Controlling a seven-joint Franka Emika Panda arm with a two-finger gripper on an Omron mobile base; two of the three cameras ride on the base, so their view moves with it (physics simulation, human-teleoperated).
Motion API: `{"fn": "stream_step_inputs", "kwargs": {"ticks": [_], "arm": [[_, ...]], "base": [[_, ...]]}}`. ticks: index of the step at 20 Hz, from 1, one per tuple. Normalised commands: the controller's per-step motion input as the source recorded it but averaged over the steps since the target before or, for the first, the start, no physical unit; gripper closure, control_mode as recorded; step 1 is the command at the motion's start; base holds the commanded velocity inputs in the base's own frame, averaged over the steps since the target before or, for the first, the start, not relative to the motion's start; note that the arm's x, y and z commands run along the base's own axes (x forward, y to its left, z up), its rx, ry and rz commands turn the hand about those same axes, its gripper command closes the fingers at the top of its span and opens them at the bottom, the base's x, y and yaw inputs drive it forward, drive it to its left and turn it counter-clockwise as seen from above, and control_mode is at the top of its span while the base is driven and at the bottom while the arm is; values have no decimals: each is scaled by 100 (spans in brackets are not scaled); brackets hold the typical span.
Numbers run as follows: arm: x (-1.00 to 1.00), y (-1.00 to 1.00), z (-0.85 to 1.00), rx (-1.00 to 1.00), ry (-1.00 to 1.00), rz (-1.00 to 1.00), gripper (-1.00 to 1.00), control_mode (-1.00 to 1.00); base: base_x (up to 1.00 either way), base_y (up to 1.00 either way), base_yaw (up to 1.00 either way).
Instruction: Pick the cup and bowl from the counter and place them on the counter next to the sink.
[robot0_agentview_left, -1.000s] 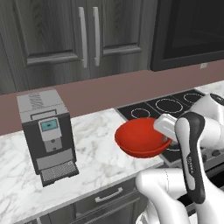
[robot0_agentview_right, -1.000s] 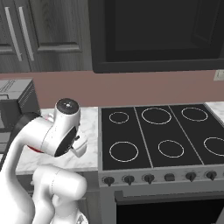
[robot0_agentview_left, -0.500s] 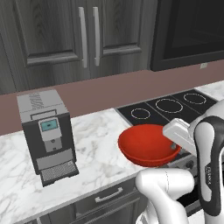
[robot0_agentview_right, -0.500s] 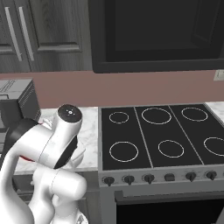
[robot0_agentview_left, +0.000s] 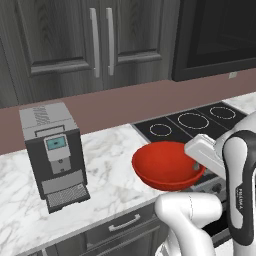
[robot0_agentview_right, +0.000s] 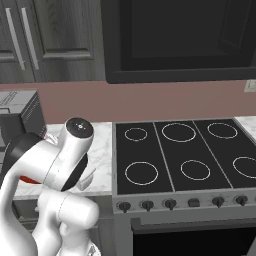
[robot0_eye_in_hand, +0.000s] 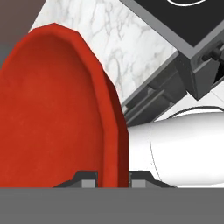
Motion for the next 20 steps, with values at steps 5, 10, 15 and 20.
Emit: {"fn": "stream_step_inputs", "kwargs": {"ticks": [5, 10, 15, 20], "arm": [[0, 0, 0, 0, 0, 0, 100, -100], [0, 0, 0, 0, 0, 0, 100, -100], [0, 0, 0, 1, 2, 0, 100, -100], [0, 0, -2, 0, 2, 0, 100, 100]], "base": [[0, 0, 0], [0, 0, 0], [0, 0, 0], [0, 0, 0]]}}
